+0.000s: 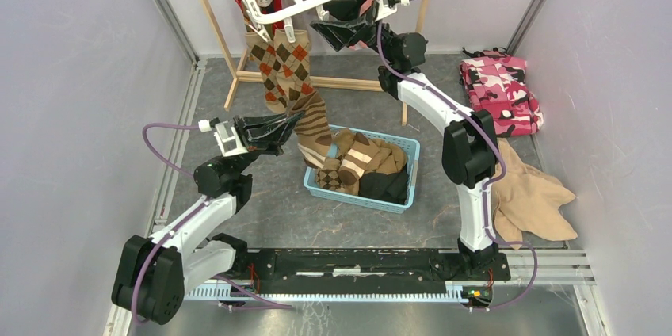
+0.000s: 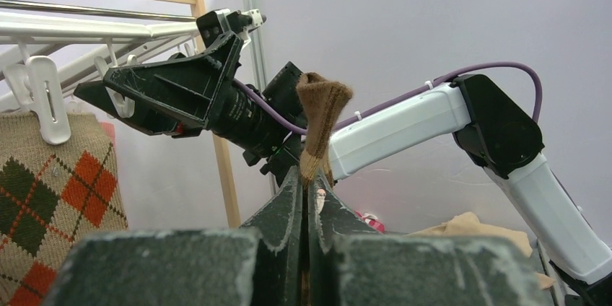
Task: Clip the socks to the hanger
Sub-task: Open the clamp at the hanger.
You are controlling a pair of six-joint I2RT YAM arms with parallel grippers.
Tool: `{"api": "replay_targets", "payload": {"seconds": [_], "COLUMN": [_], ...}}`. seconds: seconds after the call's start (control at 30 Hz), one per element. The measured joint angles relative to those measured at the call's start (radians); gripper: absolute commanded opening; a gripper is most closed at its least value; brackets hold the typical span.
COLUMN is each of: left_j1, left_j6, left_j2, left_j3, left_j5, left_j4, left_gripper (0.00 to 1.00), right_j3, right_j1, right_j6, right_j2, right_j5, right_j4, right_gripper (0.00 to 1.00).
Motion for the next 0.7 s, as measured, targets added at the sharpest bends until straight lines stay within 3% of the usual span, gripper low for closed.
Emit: {"api": "replay_targets", "payload": {"seconds": [0.7], "left_j1": [0.0], "left_j6": [0.0], "left_j2": [-0.009], "left_j3": [0.0], "left_j5": [-0.003], "left_j4": [0.0], "left_gripper": [0.02], "right_j3": [0.091], "right_j1": [0.022], "right_j6": [0.051], "right_j2": [0.048], "right_j5": [0.021], "right_j4": [0.007], "right_gripper": [0.74]}}
